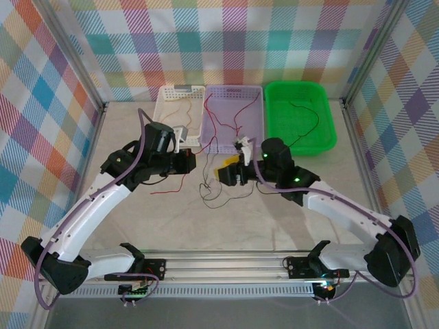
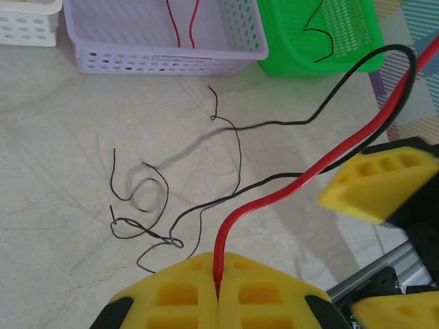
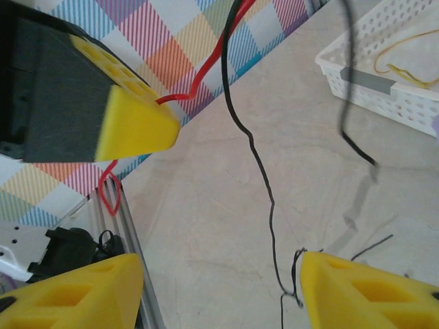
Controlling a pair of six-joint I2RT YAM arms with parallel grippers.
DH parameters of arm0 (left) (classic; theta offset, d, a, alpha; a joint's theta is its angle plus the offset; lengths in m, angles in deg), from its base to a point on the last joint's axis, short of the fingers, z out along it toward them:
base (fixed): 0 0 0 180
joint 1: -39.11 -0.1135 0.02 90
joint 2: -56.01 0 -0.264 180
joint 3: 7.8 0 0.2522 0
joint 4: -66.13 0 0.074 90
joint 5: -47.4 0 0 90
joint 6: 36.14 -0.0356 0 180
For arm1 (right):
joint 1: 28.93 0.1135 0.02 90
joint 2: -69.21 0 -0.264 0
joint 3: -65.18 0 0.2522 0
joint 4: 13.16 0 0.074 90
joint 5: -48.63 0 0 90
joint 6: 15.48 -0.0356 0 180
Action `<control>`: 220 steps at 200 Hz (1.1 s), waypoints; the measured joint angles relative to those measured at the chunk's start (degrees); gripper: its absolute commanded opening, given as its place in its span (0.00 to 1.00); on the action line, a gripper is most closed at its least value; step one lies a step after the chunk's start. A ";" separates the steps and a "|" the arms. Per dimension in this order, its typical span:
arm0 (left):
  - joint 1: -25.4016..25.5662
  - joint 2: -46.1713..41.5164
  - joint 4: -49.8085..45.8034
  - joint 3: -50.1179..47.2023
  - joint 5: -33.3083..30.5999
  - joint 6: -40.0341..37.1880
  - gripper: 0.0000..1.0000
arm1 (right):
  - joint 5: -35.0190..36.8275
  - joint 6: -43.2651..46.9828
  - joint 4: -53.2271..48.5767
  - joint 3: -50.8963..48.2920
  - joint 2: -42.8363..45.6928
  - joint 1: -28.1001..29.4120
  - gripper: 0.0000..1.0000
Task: Untangle the cables
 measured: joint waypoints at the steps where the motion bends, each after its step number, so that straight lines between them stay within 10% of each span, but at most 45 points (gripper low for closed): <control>1: 0.00 0.00 0.02 0.00 0.00 0.02 0.00 | 0.11 0.00 0.11 0.02 -0.11 0.07 0.61; 73: 1.92 0.09 1.25 0.72 -0.72 0.98 0.00 | 9.42 0.42 8.13 2.69 -9.42 2.82 0.55; 110: 2.49 0.09 1.77 0.72 -0.92 1.60 0.00 | 12.20 0.70 10.75 4.72 -11.82 4.68 0.00; 220: -3.39 -8.48 -3.67 -8.70 -5.22 -2.32 0.00 | 25.09 2.08 -6.25 -3.82 21.18 -7.69 0.00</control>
